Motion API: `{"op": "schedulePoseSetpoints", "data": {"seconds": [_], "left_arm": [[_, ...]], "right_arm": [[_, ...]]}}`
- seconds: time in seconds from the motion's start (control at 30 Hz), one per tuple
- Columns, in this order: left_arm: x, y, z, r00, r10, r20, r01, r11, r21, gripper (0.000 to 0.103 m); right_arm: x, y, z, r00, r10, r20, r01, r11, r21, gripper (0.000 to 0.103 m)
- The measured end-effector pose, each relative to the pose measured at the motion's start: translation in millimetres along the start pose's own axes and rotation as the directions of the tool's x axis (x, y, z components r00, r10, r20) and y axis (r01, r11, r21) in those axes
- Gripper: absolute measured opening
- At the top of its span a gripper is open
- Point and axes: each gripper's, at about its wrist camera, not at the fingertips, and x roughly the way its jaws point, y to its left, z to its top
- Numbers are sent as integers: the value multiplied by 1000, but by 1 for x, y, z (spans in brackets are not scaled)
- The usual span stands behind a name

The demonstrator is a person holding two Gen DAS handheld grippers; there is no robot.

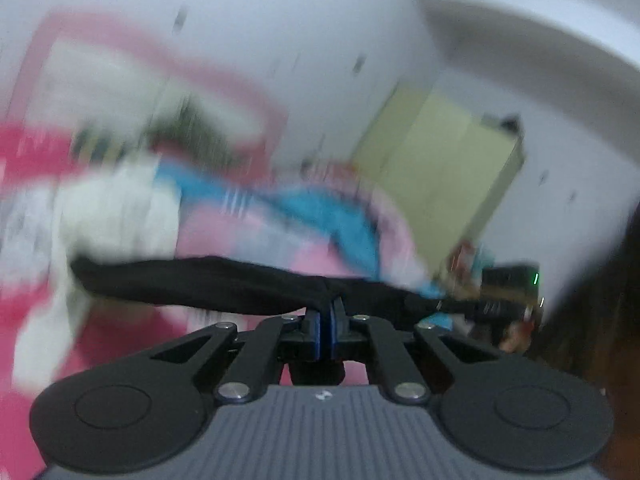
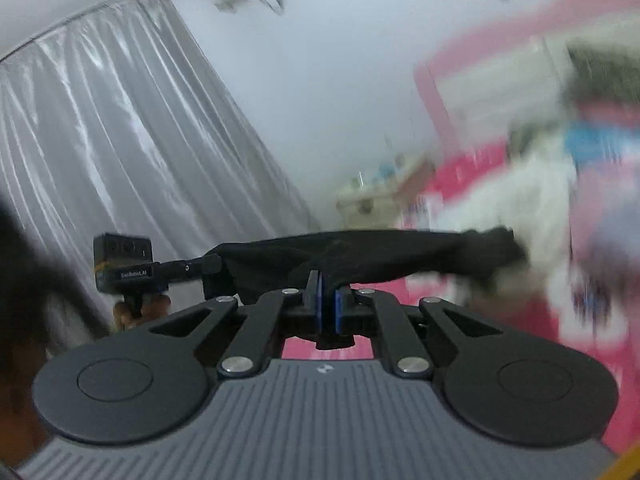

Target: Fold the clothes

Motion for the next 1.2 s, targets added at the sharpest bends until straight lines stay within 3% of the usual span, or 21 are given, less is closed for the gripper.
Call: {"op": "schedulePoseSetpoints", "data": {"seconds": [0.1, 0.17, 0.23, 0.33, 0.43, 0.5, 0.57, 0.63, 0.7, 0.77, 0.9, 1.0, 1.1, 1.2], "left_arm": [[12, 25, -59, 981, -16, -196, -1, 996, -88, 5], [24, 44, -97, 942, -36, -334, -9, 991, -131, 5], [38, 62, -129, 888, -47, -457, -40, 983, -180, 5], [50, 87, -165, 822, -123, -557, -55, 955, -293, 4], [56, 87, -195, 747, -142, -649, -55, 960, -273, 4], [58, 86, -209, 713, -160, -683, -48, 960, -275, 4], [53, 94, -222, 698, -184, -692, -61, 948, -314, 4], [58, 104, -229, 704, -187, -686, -78, 939, -336, 4], [66, 119, -232, 716, -194, -670, -104, 920, -377, 5], [70, 127, -229, 751, -207, -627, -105, 900, -422, 5], [79, 159, -211, 851, -225, -475, -61, 856, -514, 5], [88, 189, -194, 907, -211, -364, -42, 815, -578, 5], [100, 223, -184, 945, -185, -270, -38, 758, -651, 5], [112, 255, -175, 970, -164, -179, -14, 697, -717, 5]], "right_arm": [[3, -16, -60, 986, -15, -165, 33, 993, 109, 4], [13, -26, -103, 951, 1, -308, 57, 982, 179, 4], [26, -31, -137, 902, 26, -432, 74, 974, 213, 4], [44, -38, -165, 828, 66, -557, 86, 966, 243, 4], [57, -45, -181, 772, 108, -626, 91, 956, 278, 4], [64, -51, -190, 737, 140, -661, 102, 944, 315, 4], [71, -57, -204, 698, 168, -696, 119, 931, 344, 4], [82, -66, -221, 669, 198, -716, 151, 908, 392, 4], [82, -73, -235, 660, 208, -722, 180, 889, 421, 4], [88, -83, -235, 677, 215, -704, 193, 871, 451, 4], [99, -101, -209, 736, 193, -649, 180, 868, 462, 4], [111, -117, -176, 798, 169, -579, 142, 881, 452, 4], [118, -137, -150, 856, 154, -494, 111, 879, 465, 4], [136, -163, -135, 895, 139, -424, 98, 867, 489, 4]]}}
